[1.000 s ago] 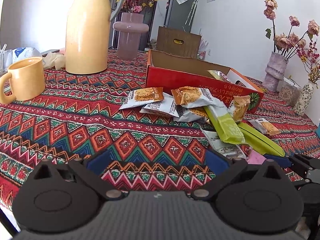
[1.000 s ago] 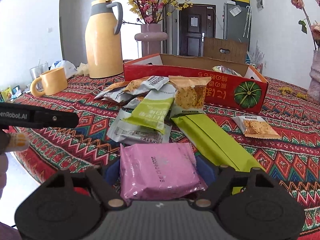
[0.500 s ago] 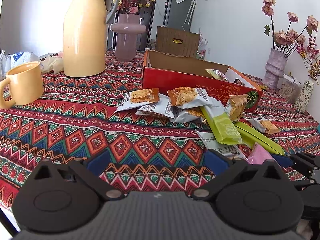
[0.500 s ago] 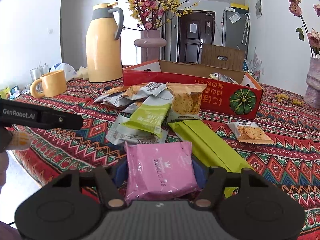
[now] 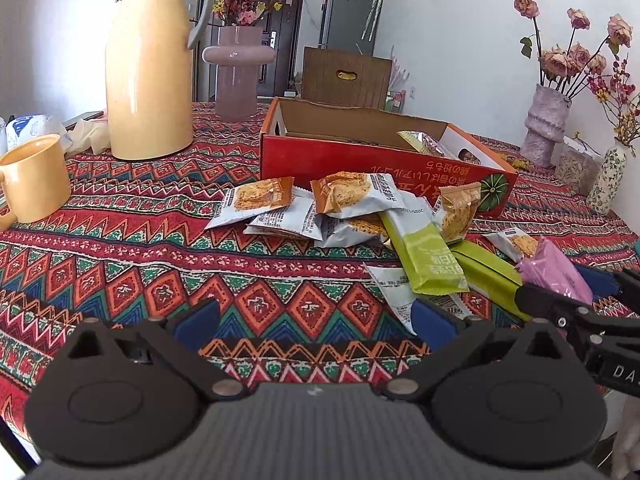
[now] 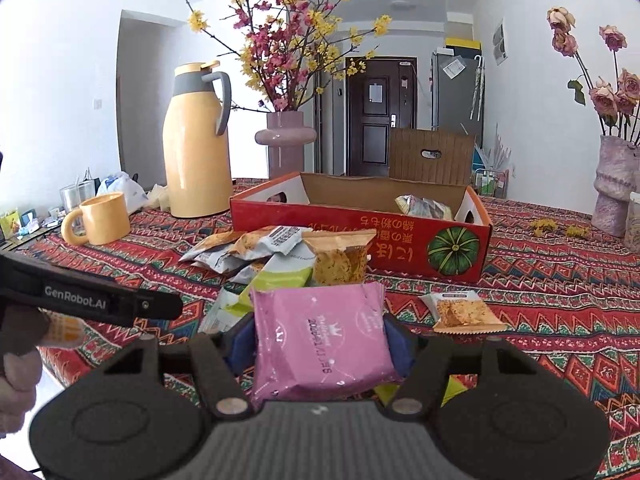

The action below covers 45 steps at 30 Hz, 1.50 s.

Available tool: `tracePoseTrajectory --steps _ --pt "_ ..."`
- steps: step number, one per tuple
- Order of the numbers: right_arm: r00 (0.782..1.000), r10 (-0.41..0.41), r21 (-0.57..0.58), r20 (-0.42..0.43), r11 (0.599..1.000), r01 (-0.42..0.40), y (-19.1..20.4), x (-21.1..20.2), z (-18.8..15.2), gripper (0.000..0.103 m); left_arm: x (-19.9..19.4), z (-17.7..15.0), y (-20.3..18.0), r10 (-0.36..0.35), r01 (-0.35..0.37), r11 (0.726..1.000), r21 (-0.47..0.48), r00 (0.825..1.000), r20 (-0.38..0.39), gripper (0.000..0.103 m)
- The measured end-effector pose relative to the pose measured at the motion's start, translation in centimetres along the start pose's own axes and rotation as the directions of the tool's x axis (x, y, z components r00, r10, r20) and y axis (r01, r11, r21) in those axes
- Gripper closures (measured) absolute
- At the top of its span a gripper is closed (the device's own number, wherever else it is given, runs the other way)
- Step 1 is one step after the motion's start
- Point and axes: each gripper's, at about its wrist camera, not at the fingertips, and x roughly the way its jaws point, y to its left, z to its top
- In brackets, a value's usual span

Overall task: Organize snacks
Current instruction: 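Grasp the long green-and-white packet with the left gripper while the right holds the pink packet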

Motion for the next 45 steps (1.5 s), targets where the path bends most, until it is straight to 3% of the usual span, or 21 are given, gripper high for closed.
tracePoseTrajectory --steps 21,29,34,42,45 --pt "0.993 -0.118 0.097 0.032 0.989 0.114 -7.5 2.8 1.5 0.038 2.9 3.0 -4.0 0.047 -0.046 0.997 0.055 0.999 -0.009 0.0" --pt "0.988 -0.152 0.156 0.021 0.977 0.147 -10.3 5.1 2.1 0.038 5.1 4.4 -6.8 0.058 -0.055 0.993 0.108 0.998 -0.027 0.007" --pt "0.991 -0.132 0.202 -0.004 0.971 0.13 -11.3 6.3 1.3 0.038 6.7 4.5 -8.3 0.05 -0.041 0.99 0.135 0.997 -0.062 0.015" --pt "0.996 -0.093 0.222 0.019 0.971 0.086 -11.6 6.1 1.0 0.038 8.4 4.4 -9.1 0.045 -0.029 0.991 0.133 0.991 -0.124 0.058" --pt "0.996 -0.081 0.228 0.027 0.971 0.072 -11.7 6.0 1.0 0.038 8.6 4.3 -9.2 0.057 -0.039 0.99 0.138 0.99 -0.126 0.062"
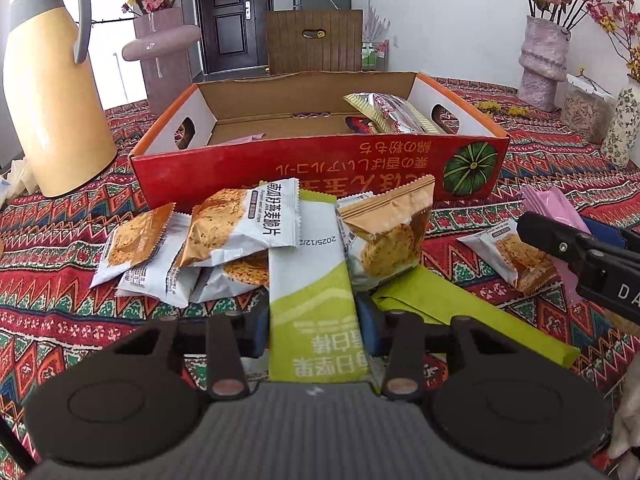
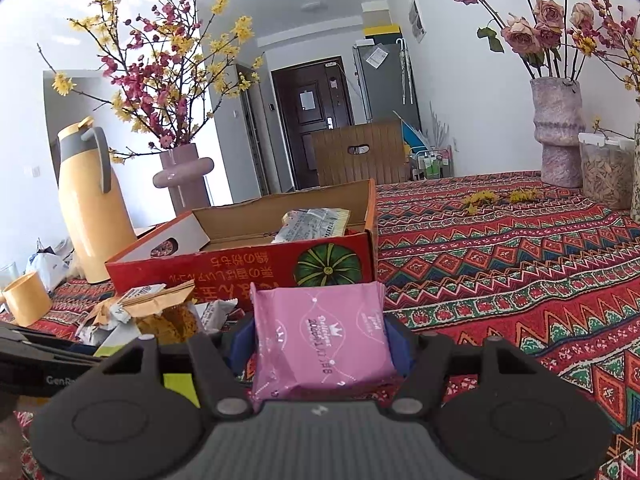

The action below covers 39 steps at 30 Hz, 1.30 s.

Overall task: Organize snacks
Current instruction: 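Grasp the long green-and-white packet with the left gripper while the right holds the pink packet, then carry the pink and green-and-white packets over the cardboard box with both grippers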

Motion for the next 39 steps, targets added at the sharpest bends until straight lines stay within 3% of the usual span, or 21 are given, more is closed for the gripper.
tracePoseTrajectory --steps 18,25,31,35,39 --pt "0.999 -0.046 -0.004 0.012 0.999 0.046 0.4 -0.6 0.2 0.038 -4.6 -0.3 0.7 -0.066 0.066 0.998 0.004 0.99 0.123 0.063" --pt "0.998 -0.058 -0.002 0.007 0.998 0.058 0.4 -1.1 0.1 0.038 -2.9 -1.2 0.9 -0.062 0.061 0.998 0.011 0.998 0.027 0.062" --pt "0.998 -0.055 -0.01 0.009 0.998 0.055 0.8 -1.3 0.2 0.038 -1.1 -0.7 0.5 -0.036 0.036 0.999 0.02 0.999 -0.016 0.054" --pt "0.998 -0.054 -0.013 0.008 0.998 0.055 1.0 -1.5 0.2 0.038 0.2 -0.3 0.9 -0.05 0.05 0.999 -0.001 0.998 -0.042 0.063" --pt "0.998 -0.058 -0.015 0.011 0.998 0.059 1.0 -1.6 0.4 0.038 -0.7 -0.4 1.1 -0.075 0.075 0.997 -0.006 0.997 -0.008 0.064"
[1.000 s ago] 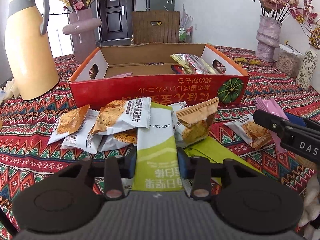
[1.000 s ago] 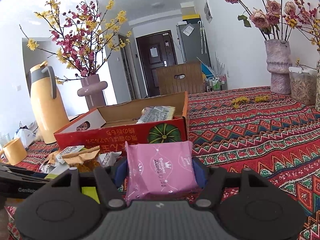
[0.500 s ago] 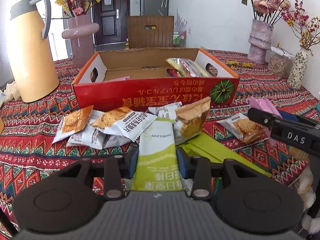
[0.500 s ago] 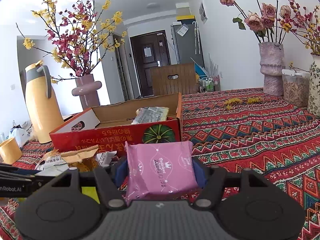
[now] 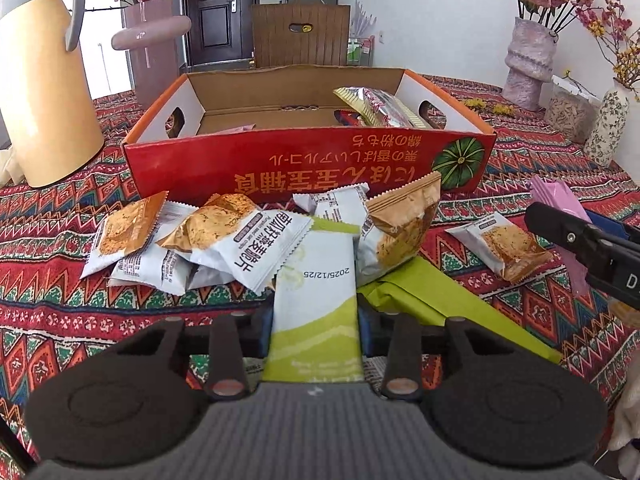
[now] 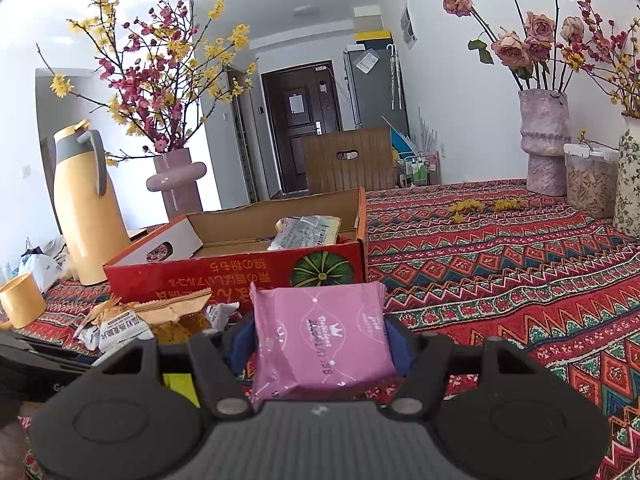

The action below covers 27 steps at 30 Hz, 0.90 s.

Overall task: Organize snacks
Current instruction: 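Carry the pink and green-and-white packets over the cardboard box with both grippers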

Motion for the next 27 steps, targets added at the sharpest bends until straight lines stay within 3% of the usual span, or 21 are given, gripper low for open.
tracePoseTrajectory --steps 16,27 --pt "0.999 0.008 -0.043 0.041 0.999 -0.006 2.0 0.1 2.6 0.037 -5.8 2.7 -0.1 -0.057 0.055 0.998 0.017 0.981 0.187 0.064" --pt "0.998 0.03 -0.099 0.059 0.995 -0.024 4.0 2.7 6.4 0.037 -6.1 7.1 0.5 -0.025 0.022 1.0 0.015 0.962 0.271 0.064"
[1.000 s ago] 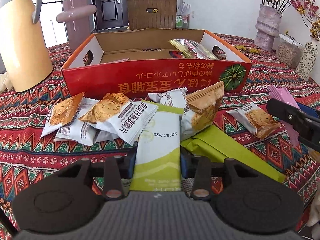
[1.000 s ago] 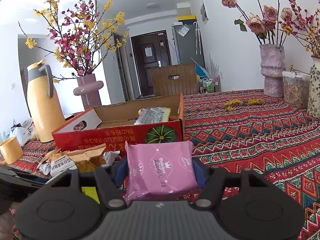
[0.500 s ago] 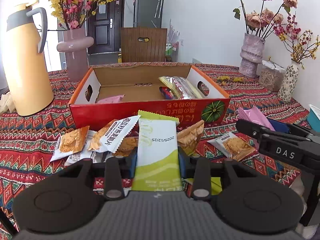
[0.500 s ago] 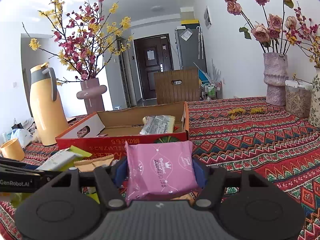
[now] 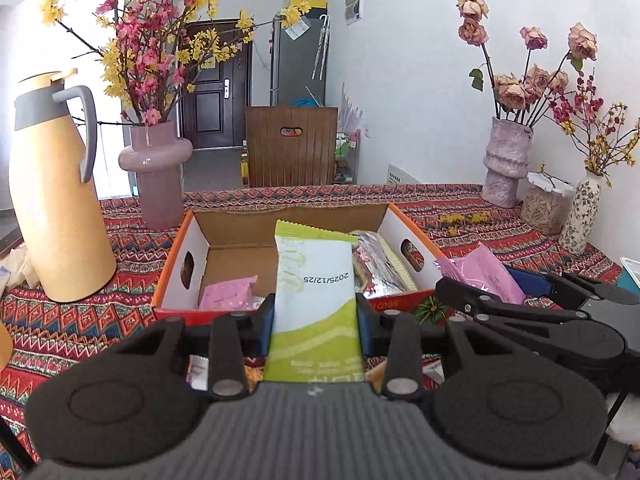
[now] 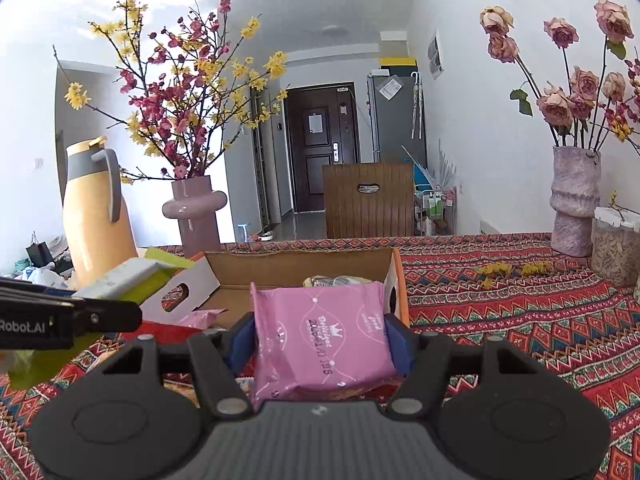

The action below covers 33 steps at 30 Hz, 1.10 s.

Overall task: Organize snacks
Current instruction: 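Carry the pink and green-and-white packets over the cardboard box with both grippers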

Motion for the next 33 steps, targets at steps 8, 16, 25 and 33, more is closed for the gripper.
tracePoseTrajectory --steps 8,16,25,33 --pt "0.999 0.027 -0.051 -0.017 0.998 -0.028 1.4 3.7 2.7 0.038 2.6 2.4 1.6 0.052 -0.051 0.998 -0.02 0.998 0.019 0.064" --pt "0.997 0.039 -0.057 -0.062 0.997 -0.043 2.2 8.3 4.6 0.038 6.4 3.8 3.9 0.106 -0.105 0.993 -0.054 0.994 -0.001 0.064" --pt "0.995 0.046 -0.061 -0.092 0.997 -0.052 3.1 12.5 4.2 0.038 10.6 3.1 6.7 0.139 -0.137 0.985 -0.109 0.99 0.009 0.064" --pt "0.991 0.051 -0.052 -0.127 0.997 -0.058 2.8 13.8 3.0 0.038 12.3 2.0 7.6 0.143 -0.143 0.985 -0.101 0.99 -0.001 0.064"
